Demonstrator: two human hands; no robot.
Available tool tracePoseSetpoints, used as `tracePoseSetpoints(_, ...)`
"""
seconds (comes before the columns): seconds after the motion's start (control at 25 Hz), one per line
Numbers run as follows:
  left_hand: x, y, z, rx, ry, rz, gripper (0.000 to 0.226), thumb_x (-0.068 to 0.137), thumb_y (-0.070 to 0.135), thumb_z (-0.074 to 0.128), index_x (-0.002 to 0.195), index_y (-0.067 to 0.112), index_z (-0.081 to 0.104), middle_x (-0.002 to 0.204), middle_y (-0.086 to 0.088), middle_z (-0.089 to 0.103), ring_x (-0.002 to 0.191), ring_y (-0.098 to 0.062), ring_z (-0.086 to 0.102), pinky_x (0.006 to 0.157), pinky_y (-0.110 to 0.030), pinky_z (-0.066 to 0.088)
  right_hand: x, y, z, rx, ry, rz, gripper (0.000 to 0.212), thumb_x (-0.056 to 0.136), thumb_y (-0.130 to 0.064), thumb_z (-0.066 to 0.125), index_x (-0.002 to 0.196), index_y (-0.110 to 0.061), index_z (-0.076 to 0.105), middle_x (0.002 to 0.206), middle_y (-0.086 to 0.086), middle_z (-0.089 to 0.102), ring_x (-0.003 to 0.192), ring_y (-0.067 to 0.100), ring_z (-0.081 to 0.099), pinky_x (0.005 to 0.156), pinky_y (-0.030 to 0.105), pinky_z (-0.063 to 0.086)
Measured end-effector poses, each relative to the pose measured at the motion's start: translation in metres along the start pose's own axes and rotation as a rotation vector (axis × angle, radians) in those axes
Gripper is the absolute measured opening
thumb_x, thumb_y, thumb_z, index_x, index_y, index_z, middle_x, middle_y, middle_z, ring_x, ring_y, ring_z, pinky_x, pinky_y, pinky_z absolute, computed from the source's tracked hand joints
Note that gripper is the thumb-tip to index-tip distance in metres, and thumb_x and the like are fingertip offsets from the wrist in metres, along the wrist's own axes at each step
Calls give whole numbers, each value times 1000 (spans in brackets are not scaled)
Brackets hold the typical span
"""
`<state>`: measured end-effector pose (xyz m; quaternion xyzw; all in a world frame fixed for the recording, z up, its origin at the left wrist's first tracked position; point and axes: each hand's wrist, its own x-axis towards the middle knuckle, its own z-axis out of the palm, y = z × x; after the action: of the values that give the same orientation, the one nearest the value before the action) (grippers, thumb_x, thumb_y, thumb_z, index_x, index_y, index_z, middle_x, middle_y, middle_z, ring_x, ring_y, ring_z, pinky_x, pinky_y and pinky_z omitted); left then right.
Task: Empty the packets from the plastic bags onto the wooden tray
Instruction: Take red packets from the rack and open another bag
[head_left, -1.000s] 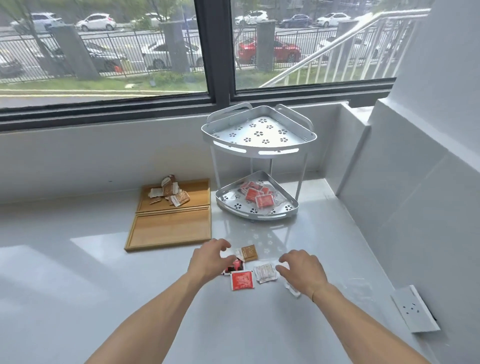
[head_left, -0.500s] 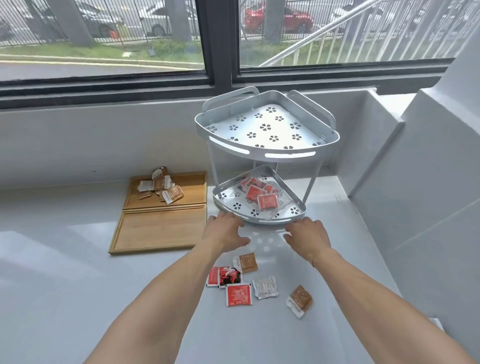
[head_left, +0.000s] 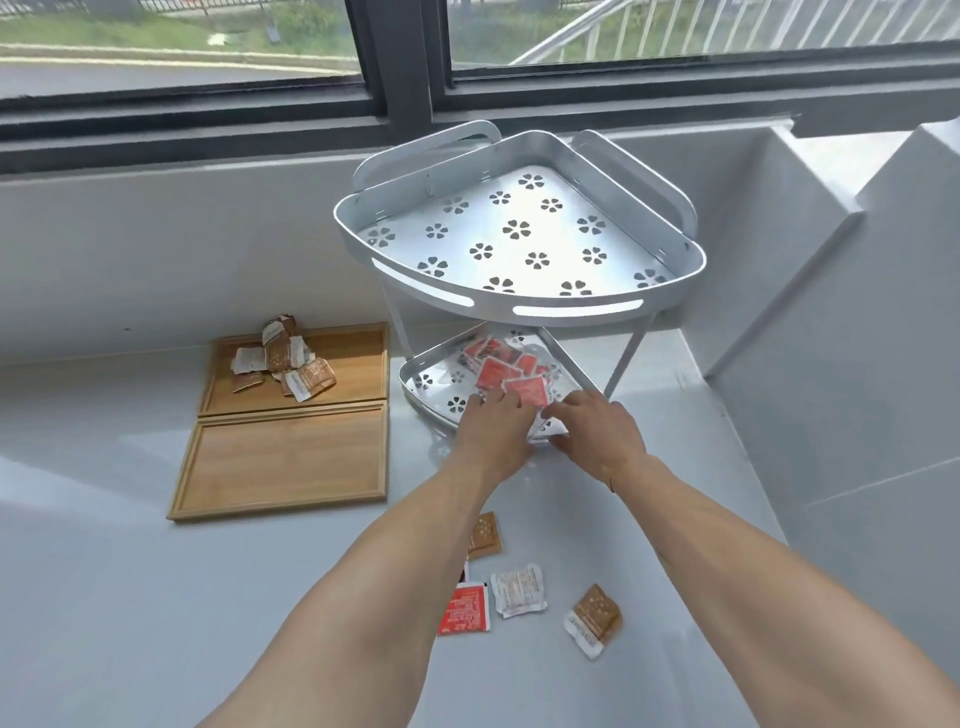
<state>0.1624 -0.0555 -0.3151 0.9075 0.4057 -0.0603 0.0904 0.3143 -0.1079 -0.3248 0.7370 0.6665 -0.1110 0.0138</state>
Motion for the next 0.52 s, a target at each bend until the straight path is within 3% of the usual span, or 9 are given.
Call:
tracePoseSetpoints(0.12,1,-1,-1,-24,16,-32,24,95,23,51,115,19,65,123,-7,61,121,-28,48,98,-43,36,-3,2,5,1,41,-13,36,92,-37,58,128,-33,58,126,-3,60,123,24,50,90,37,45)
tracePoseSetpoints(0.24,-3,-10,-8,-88,25,-37,24,96,15,46,109,17,66,116,-7,60,116,-28,49,94,-44,38,-7,-1,3,16,66,-27,34,93,-39,57,126,-34,60,128,-5,59,123,23,50,91,36,43)
tracePoseSetpoints(0.52,-43,-39,-32,-148,101,1,17,98,16,43,103,17,59,108,-2,59,95,-26,56,68,-33,37,-18,-24,-20,16,68,-7,24,96,-35,52,115,-36,67,122,-9,65,119,21,52,95,35,43)
